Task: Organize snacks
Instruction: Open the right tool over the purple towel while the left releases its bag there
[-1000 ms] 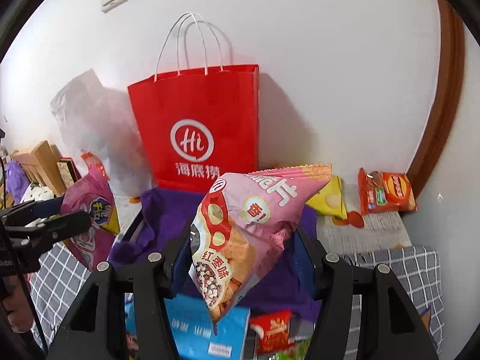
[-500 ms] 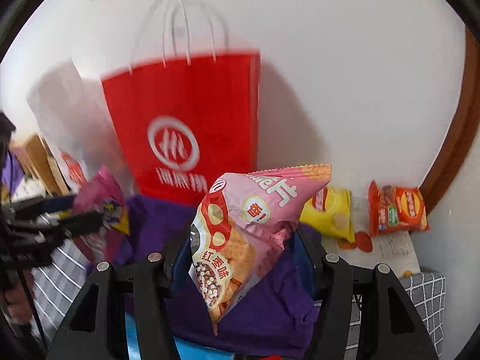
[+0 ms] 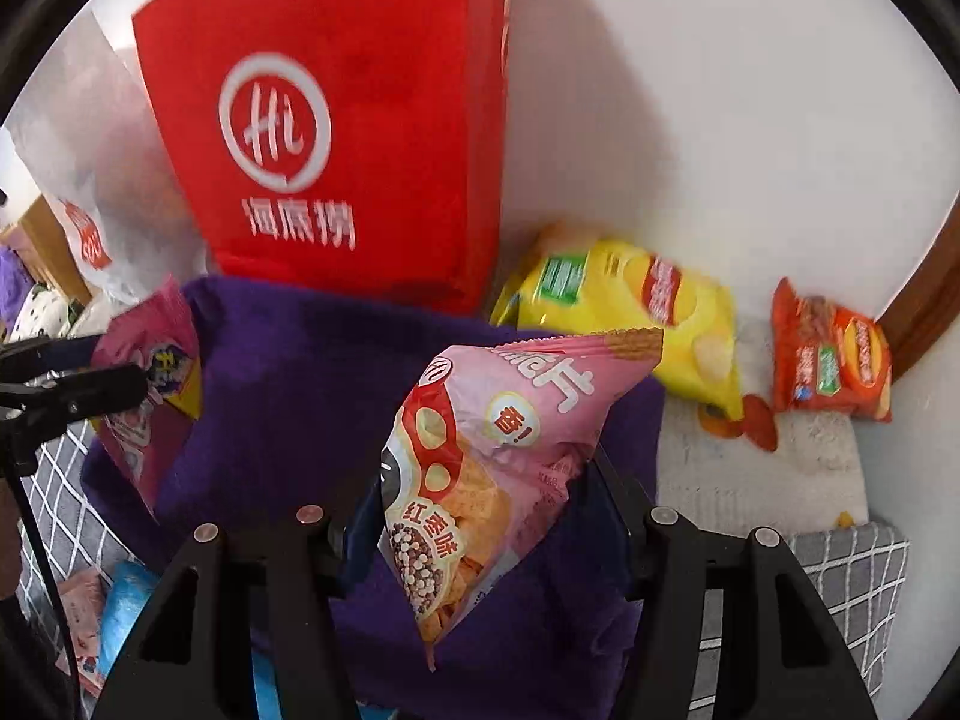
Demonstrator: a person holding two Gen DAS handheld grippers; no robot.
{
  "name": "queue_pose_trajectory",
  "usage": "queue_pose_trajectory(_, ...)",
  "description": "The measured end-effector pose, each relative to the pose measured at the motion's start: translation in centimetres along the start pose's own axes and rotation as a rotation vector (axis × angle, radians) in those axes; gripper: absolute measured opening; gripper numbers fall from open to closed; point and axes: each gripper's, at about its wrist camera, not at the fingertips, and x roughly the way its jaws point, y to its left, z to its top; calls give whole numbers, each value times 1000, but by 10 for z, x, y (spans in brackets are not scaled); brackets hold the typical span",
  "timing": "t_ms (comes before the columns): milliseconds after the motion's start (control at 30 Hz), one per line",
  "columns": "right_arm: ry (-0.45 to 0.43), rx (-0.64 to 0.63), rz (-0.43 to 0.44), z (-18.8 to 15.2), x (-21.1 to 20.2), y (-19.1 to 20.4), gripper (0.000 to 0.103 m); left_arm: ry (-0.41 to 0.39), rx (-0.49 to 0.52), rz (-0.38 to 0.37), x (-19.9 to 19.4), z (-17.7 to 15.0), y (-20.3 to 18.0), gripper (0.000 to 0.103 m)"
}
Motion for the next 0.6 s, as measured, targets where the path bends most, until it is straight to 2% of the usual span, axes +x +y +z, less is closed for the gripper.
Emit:
queue_pose_trajectory(200,46,-16,-18,-6,14,5,59,62,16,17,16,-5,-3,75)
queue_pose_trajectory(433,69,-11,-24,-7,23,4,59,84,69,46,28,-9,-18,75)
queue_pose_trajectory(600,87,-3,-23,-8,31,4,59,105,63,50,33,-9,-17,75)
